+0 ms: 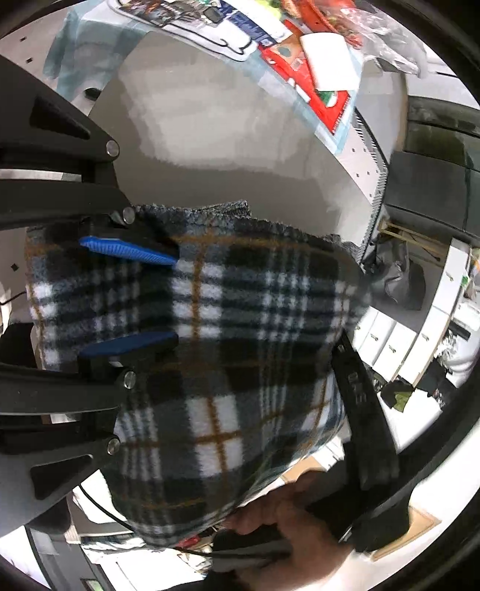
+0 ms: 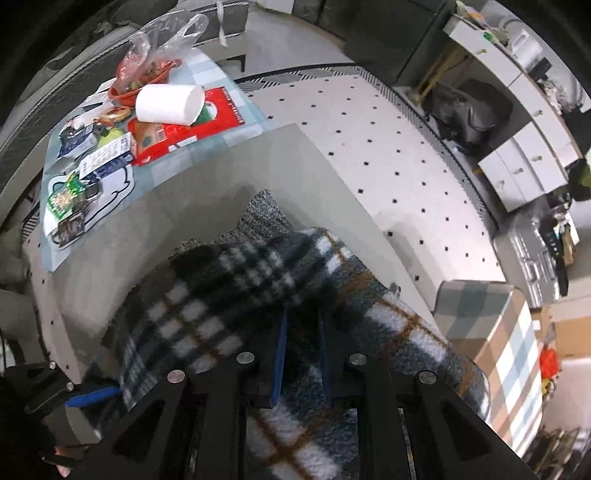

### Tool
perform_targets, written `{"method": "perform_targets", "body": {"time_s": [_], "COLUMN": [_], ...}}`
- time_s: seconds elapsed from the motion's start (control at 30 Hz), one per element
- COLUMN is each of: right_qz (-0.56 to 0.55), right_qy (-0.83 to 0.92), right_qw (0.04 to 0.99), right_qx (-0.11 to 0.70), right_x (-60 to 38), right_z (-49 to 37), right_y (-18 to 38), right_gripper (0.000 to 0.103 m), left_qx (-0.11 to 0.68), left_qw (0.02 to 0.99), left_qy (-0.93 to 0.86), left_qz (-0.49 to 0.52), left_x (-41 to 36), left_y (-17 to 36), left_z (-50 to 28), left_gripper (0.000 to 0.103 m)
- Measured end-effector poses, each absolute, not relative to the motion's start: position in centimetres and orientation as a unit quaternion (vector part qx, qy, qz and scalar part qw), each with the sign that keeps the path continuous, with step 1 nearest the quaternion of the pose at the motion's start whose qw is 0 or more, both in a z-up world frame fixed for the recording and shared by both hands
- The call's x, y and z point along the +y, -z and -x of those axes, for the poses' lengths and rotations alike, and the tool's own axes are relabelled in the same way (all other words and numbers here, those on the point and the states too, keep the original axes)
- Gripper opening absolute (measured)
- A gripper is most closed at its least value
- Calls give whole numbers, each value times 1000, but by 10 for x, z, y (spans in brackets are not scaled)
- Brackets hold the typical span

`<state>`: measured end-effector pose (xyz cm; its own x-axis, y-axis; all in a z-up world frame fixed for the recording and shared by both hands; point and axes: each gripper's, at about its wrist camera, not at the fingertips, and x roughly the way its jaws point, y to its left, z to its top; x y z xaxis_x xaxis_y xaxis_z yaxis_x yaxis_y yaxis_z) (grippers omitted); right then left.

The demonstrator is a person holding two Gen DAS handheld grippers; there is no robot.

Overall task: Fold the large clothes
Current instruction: 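Lower the plaid bundle onto the grey dresser top with both grippers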

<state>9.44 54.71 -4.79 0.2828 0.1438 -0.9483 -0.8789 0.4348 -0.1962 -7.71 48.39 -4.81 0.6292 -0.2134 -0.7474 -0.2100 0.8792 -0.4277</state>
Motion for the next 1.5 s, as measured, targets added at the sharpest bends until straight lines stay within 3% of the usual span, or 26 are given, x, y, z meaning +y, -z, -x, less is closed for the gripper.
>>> {"method": "perform_targets", "body": {"time_s": [0.13,0.17,0.2,0.27,0.47,0.63,0.87,0.97,1.03,1.1,1.13,1.27,1.3,1.33,1.5], "right_qz": [358,345,337,368,484,494,458,440,412,390,387,411,438,453,454], "right_qy": [-418,-431,-450,-466,-440,-412,-436,-462,-475,-476,-470,-418,-387,-373,-349], "right_qw": [707,703,693,680,596,595,605,597,627,669,687,734,731,719,701], "right_qx": [444,448,452,430,466,481,484,486,460,417,397,343,351,372,426], "right_x": [520,513,498,470,423,422,416,406,403,409,413,462,479,486,505], "right_z": [-79,-76,-68,-43,4,0,-10,-13,-19,-28,-31,-53,-61,-67,-84], "right_y": [-4,-14,-29,-44,21,75,66,29,-9,-40,-47,-44,-27,-10,30], "right_gripper": [18,24,39,56,52,53,56,53,57,80,83,76,51,46,45], "left_qx": [441,442,443,444,457,453,463,465,466,466,466,457,454,453,439], "left_qw": [864,864,864,863,860,864,856,857,857,857,858,867,870,872,883], "left_qy": [1,0,-3,-14,-25,-41,-34,-37,-39,-41,-43,-50,-54,-56,-61], "left_qz": [241,239,239,242,227,216,227,218,218,215,213,194,185,177,156], "left_x": [475,475,476,476,468,469,480,479,479,478,477,470,467,465,462], "left_y": [50,50,50,50,45,47,50,50,50,50,50,50,50,50,50], "left_z": [79,80,79,77,79,76,72,71,70,69,69,73,74,75,77], "left_gripper": [32,32,32,32,32,32,32,32,32,32,32,32,33,33,33]}}
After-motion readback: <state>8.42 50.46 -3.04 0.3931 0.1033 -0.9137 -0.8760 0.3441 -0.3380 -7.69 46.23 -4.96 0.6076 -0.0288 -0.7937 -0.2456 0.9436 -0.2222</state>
